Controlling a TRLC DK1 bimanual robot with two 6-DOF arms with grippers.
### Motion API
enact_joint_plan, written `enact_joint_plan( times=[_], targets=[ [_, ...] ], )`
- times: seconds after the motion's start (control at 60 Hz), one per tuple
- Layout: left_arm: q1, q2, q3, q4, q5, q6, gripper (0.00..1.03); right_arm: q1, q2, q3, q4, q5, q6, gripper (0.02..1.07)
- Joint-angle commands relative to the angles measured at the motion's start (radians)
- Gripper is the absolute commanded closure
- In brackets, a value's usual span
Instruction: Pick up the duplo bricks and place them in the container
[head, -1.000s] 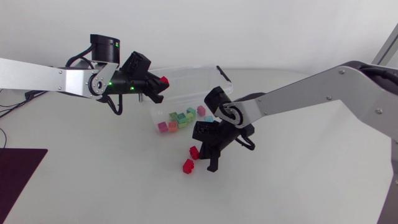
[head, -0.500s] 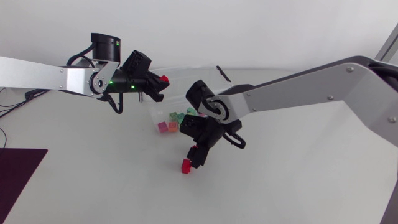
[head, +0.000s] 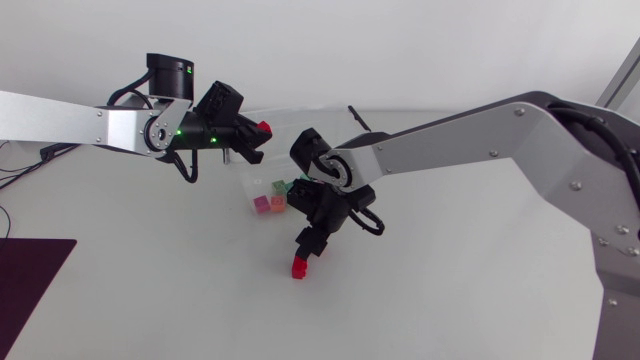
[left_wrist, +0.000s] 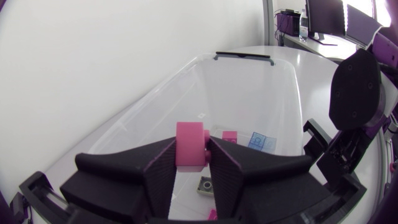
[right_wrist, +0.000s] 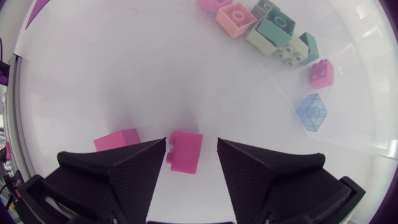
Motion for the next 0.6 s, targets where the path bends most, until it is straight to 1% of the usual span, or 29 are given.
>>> enact_joint_plan(
  times=[0.0,0.017,0.067,0.117,0.133,0.217,0.233,0.25,0.3,0.317,0.333,0.35,0.367,0.4,0.583],
  targets=[
    [-0.004,0.015,0.012,0.002,-0.012,-0.014,0.74,0.018,0.025,-0.023,-0.008,0.006,0.030,0.62],
    [-0.006,0.017,0.015,0.002,-0.015,-0.014,0.74,0.019,0.028,-0.023,-0.006,0.006,0.032,0.65],
    [-0.009,0.025,0.021,0.001,-0.018,-0.014,0.74,0.019,0.035,-0.026,-0.006,0.006,0.032,0.83],
    [-0.010,0.028,0.024,0.002,-0.023,-0.014,0.74,0.021,0.035,-0.030,-0.005,0.003,0.032,0.95],
    [-0.010,0.029,0.027,0.001,-0.024,-0.014,0.73,0.021,0.032,-0.033,-0.005,0.003,0.032,0.97],
    [-0.010,0.034,0.044,-0.015,-0.032,-0.016,0.71,0.021,0.012,-0.053,-0.005,0.003,0.032,0.97],
    [-0.010,0.035,0.049,-0.024,-0.032,-0.016,0.68,0.021,0.009,-0.055,-0.005,0.003,0.032,0.97],
    [-0.010,0.035,0.055,-0.036,-0.033,-0.016,0.63,0.021,0.005,-0.058,-0.005,0.003,0.032,0.97],
    [-0.009,0.032,0.069,-0.059,-0.033,-0.016,0.39,0.021,-0.029,-0.073,-0.008,0.003,0.032,0.97],
    [-0.009,0.029,0.076,-0.073,-0.033,-0.016,0.26,0.019,-0.043,-0.079,-0.009,0.003,0.032,0.97],
    [-0.007,0.025,0.084,-0.087,-0.033,-0.016,0.16,0.018,-0.055,-0.084,-0.011,0.003,0.032,0.97],
    [-0.007,0.019,0.089,-0.095,-0.033,-0.016,0.11,0.016,-0.064,-0.087,-0.012,0.003,0.032,0.97],
    [-0.006,0.014,0.092,-0.102,-0.033,-0.016,0.08,0.016,-0.072,-0.090,-0.012,0.003,0.032,0.97],
    [-0.004,-0.004,0.105,-0.128,-0.033,-0.017,0.05,0.016,-0.100,-0.099,-0.020,0.003,0.032,0.97],
    [-0.006,-0.136,0.121,-0.230,-0.016,-0.030,0.05,0.012,-0.218,-0.122,-0.042,0.006,0.033,0.97]
  ],
)
